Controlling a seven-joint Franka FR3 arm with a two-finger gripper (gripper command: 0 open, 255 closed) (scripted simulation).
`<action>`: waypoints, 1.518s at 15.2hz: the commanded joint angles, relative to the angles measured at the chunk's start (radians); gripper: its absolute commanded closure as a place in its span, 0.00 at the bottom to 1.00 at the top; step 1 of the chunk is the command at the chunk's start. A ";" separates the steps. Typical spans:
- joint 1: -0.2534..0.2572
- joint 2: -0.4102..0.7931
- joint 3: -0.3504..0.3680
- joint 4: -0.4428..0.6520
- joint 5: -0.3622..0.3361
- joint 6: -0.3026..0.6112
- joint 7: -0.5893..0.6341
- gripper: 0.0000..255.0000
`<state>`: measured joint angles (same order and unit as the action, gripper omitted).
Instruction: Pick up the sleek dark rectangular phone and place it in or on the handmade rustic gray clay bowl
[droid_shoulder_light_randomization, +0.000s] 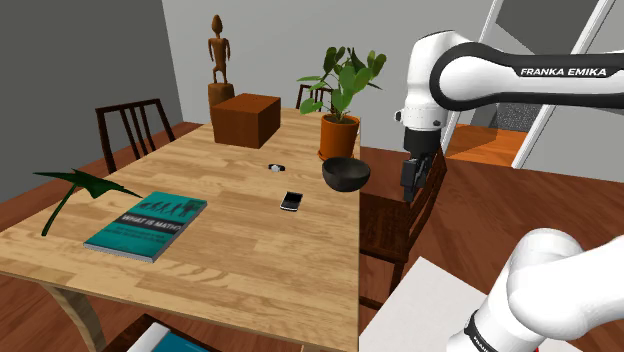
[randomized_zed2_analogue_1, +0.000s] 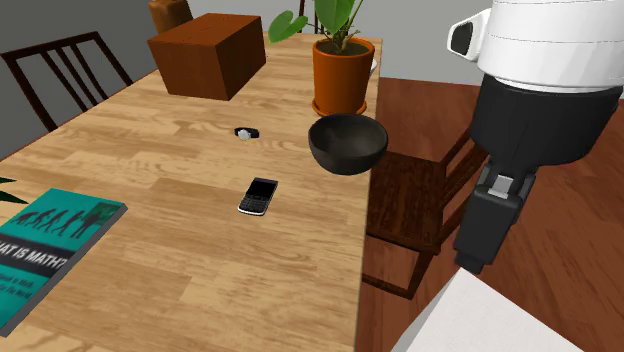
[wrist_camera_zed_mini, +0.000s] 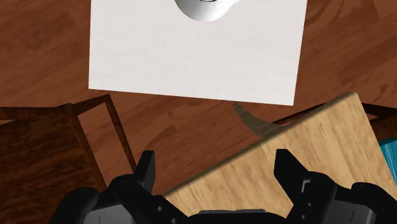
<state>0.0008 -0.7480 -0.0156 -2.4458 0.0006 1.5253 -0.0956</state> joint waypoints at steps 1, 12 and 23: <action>0.000 0.000 0.000 0.000 0.000 0.000 0.000 0.00; -0.034 0.349 0.128 0.094 0.103 0.320 0.357 0.00; -0.067 0.747 0.178 0.349 0.077 0.532 0.692 0.00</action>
<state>-0.0636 -0.0388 0.1616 -2.1302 0.0836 2.0462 0.5641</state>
